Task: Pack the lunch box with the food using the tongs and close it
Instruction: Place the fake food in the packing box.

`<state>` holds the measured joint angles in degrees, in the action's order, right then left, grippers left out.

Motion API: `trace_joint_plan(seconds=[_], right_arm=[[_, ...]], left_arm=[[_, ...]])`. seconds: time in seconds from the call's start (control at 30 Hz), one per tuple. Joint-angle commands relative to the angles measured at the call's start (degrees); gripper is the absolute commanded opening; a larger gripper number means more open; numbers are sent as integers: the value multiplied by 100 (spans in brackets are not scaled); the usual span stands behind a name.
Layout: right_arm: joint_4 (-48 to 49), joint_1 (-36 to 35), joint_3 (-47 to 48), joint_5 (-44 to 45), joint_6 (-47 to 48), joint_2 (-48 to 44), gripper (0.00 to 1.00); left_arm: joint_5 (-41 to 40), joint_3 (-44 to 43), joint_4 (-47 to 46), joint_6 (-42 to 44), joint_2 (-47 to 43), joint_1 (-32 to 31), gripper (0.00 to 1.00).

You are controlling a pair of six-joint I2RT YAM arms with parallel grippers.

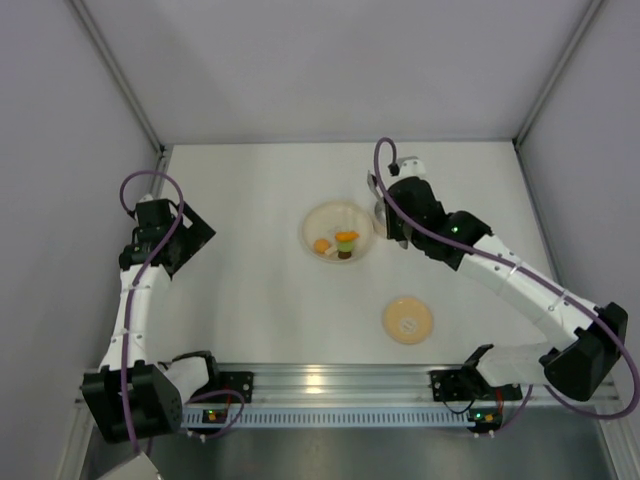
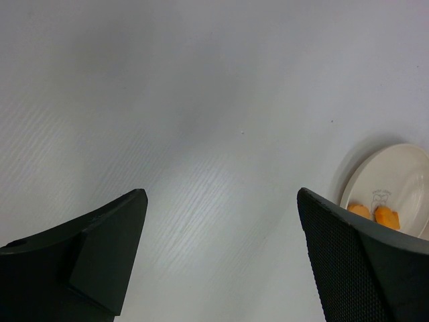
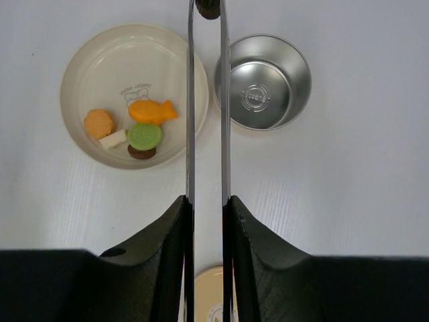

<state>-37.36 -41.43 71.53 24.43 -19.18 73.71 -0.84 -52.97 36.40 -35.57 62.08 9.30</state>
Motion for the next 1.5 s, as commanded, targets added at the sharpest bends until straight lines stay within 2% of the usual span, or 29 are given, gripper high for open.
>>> trace_joint_plan(seconds=[0.0, 0.33, 0.7, 1.47], right_arm=[[-298, 91, -235, 281, -16, -365, 12], [-307, 276, -657, 194, -68, -569, 14], [-289, 399, -728, 150, -51, -533, 29], [-307, 443, -702, -34, 2, -630, 36]], left_arm=[[49, 59, -239, 86, -100, 19, 98], [49, 59, -239, 94, -126, 19, 98], [49, 59, -248, 94, -135, 19, 98], [49, 68, -274, 94, -126, 19, 98]])
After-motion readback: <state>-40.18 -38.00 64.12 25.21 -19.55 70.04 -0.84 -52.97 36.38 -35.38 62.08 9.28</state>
